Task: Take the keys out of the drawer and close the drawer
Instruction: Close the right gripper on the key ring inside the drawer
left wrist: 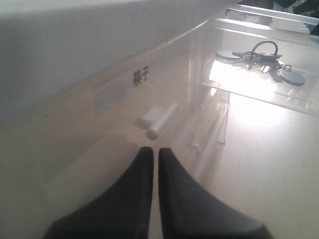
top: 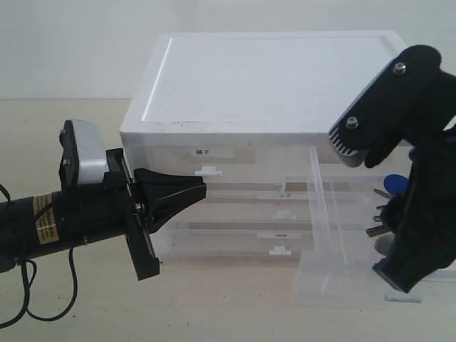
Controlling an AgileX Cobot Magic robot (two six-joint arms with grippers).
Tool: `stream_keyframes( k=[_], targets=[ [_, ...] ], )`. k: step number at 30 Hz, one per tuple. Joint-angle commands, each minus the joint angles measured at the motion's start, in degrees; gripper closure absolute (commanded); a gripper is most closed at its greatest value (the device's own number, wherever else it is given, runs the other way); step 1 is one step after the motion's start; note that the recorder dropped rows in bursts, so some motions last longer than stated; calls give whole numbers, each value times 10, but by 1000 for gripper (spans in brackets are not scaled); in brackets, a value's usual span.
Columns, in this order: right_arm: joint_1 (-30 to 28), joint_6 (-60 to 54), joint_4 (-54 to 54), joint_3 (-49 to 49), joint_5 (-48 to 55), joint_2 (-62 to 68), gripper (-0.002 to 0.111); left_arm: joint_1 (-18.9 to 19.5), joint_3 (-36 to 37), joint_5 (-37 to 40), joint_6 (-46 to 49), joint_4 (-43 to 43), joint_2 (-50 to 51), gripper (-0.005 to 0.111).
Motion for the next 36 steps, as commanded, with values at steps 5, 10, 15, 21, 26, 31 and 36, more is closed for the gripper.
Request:
stream_keyframes(
  k=[5, 10, 15, 21, 26, 31, 36],
  targets=[
    [-44, 30, 2, -3, -4, 62, 53, 0, -2, 5, -14, 1, 3, 102],
    [-67, 25, 25, -3, -35, 64, 53, 0, -2, 5, -14, 3, 3, 102],
    [-67, 10, 51, -3, -43, 73, 53, 0, -2, 5, -14, 3, 3, 102],
    [-67, 14, 45, -3, -41, 106, 53, 0, -2, 5, -15, 6, 3, 102],
    [-67, 12, 45, -3, -41, 110, 54, 0, -2, 5, -15, 6, 3, 102],
    [-67, -22, 43, -3, -41, 110, 107, 0, -2, 5, -15, 6, 3, 102],
    [-65, -33, 41, -3, -77, 110, 108, 0, -2, 5, -19, 6, 3, 102]
  ],
)
